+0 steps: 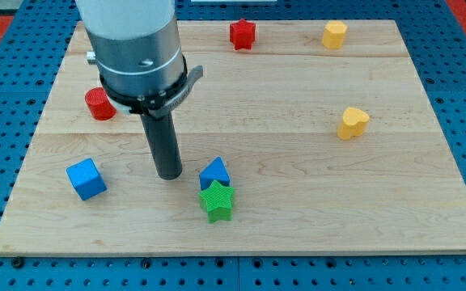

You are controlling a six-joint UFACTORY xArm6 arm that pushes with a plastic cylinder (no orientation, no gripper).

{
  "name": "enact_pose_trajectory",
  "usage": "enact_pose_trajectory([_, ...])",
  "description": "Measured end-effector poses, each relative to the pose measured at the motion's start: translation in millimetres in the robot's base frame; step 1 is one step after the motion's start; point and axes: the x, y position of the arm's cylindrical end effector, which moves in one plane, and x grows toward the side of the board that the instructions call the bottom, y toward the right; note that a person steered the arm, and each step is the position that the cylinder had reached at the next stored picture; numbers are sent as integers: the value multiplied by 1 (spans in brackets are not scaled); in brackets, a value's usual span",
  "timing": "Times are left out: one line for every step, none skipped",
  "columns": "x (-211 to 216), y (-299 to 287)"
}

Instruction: Separate the blue triangle and green star

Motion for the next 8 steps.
enact_pose_trajectory([-21, 62])
enact_pose_trajectory([-21, 92])
enact_pose_trajectory([-32, 32])
enact_pose_trajectory([4, 10])
enact_pose_trajectory([24, 12])
enact_pose_trajectory([24, 22])
enact_pose_trajectory([22, 39])
enact_pose_trajectory([12, 112])
